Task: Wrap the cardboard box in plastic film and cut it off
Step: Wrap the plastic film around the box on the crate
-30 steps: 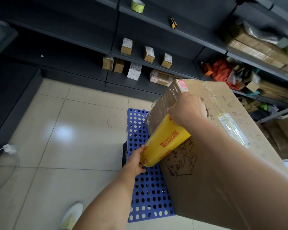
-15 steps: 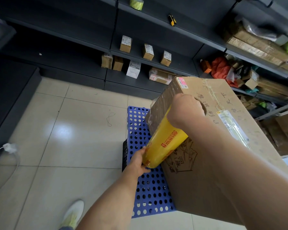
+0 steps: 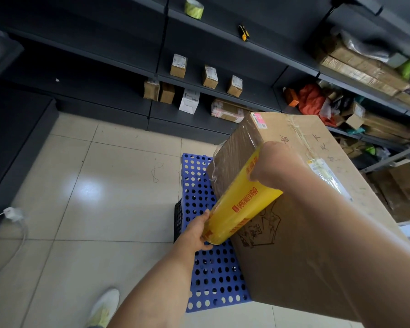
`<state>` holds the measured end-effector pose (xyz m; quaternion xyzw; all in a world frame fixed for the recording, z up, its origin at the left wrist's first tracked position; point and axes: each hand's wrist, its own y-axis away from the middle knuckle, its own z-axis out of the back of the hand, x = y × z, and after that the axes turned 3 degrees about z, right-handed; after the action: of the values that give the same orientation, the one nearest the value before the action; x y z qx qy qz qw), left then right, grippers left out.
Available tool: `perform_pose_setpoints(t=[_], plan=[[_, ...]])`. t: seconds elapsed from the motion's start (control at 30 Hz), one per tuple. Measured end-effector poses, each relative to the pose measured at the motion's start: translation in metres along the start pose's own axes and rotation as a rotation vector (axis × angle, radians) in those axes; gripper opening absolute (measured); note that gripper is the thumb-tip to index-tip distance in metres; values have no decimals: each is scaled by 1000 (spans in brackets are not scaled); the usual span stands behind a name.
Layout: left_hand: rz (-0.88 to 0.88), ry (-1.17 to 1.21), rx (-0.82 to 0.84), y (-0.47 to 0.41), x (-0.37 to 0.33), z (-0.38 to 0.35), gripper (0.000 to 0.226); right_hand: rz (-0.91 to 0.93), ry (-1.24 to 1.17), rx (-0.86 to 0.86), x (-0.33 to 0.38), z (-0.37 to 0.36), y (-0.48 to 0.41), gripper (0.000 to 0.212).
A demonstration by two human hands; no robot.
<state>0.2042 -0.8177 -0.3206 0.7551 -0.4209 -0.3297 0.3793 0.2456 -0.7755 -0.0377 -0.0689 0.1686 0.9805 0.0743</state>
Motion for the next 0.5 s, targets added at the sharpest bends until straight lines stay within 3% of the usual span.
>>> perform_pose_setpoints(t=[0.07, 0.17, 0.5], plan=[[1, -11, -2, 0, 3, 0, 50, -1, 26, 31, -2, 0, 3, 27], [2, -34, -3, 0, 3, -1, 57, 21, 44, -2, -3, 0, 9, 12], [31, -221, -29, 7, -8, -9, 54, -90, -44, 8, -14, -2, 19, 21]])
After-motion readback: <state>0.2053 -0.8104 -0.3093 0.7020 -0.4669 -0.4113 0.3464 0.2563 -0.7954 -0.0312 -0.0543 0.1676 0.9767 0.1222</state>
